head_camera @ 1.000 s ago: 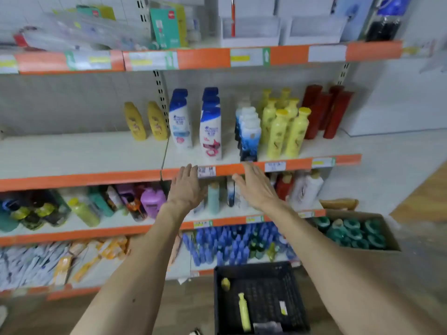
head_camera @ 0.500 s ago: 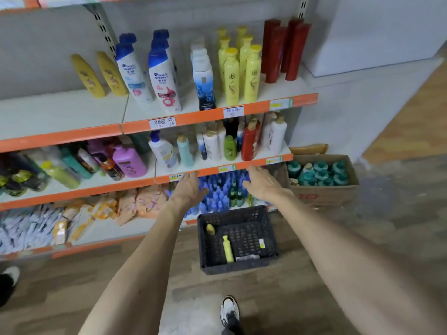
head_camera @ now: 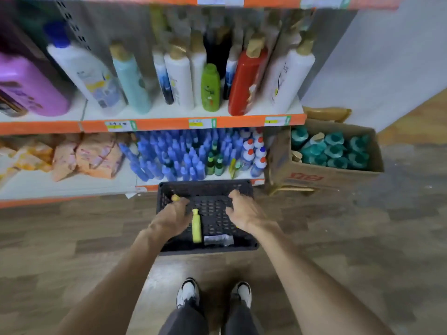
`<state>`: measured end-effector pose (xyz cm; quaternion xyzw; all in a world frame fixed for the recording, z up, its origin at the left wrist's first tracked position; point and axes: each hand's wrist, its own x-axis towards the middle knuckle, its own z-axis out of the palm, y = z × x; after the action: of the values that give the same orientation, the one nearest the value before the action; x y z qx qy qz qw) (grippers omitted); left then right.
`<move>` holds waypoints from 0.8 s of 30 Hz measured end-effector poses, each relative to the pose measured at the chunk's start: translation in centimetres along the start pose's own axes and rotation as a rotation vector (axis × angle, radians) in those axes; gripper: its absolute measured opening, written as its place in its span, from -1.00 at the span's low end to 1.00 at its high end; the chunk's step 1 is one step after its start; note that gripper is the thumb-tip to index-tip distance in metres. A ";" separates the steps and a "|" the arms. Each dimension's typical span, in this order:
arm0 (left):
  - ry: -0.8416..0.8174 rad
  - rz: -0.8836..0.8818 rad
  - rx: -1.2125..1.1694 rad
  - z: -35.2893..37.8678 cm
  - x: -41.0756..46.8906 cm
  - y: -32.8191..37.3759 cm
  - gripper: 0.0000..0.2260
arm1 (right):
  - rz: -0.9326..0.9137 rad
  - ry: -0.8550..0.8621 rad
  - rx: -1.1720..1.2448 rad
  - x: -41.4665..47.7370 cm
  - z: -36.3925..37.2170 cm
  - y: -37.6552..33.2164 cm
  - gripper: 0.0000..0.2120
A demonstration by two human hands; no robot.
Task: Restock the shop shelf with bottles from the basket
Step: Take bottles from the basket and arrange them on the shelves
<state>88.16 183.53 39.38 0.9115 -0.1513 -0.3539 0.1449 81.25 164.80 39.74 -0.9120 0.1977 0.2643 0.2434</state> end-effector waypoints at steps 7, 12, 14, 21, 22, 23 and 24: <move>-0.139 -0.093 0.005 21.5 16.6 -9.6 -0.56 | 0.037 -0.199 -0.032 16.2 20.1 10.9 -0.65; -0.133 0.031 0.173 31.8 26.9 -14.2 -0.64 | 0.004 -0.377 -0.088 26.3 31.1 17.1 -0.62; -0.146 0.044 0.176 34.8 30.9 -16.3 -0.59 | -0.005 -0.435 -0.135 29.7 34.2 18.7 -0.57; -0.153 -0.061 0.132 38.9 39.8 -20.9 -0.60 | 0.014 -0.657 -0.314 37.7 38.9 21.0 -0.52; -0.139 -0.050 0.121 39.2 40.2 -21.0 -0.63 | 0.019 -0.685 -0.328 38.1 39.6 21.1 -0.51; -0.107 -0.049 0.095 39.5 40.4 -21.1 -0.67 | 0.020 -0.704 -0.346 38.3 40.1 21.1 -0.50; -0.070 -0.062 0.068 39.8 40.7 -21.4 -0.70 | 0.016 -0.724 -0.366 38.3 40.8 21.2 -0.49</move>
<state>93.11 181.43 -21.22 0.9073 -0.1401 -0.3844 0.0974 85.10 161.30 -19.87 -0.7868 0.0560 0.6009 0.1291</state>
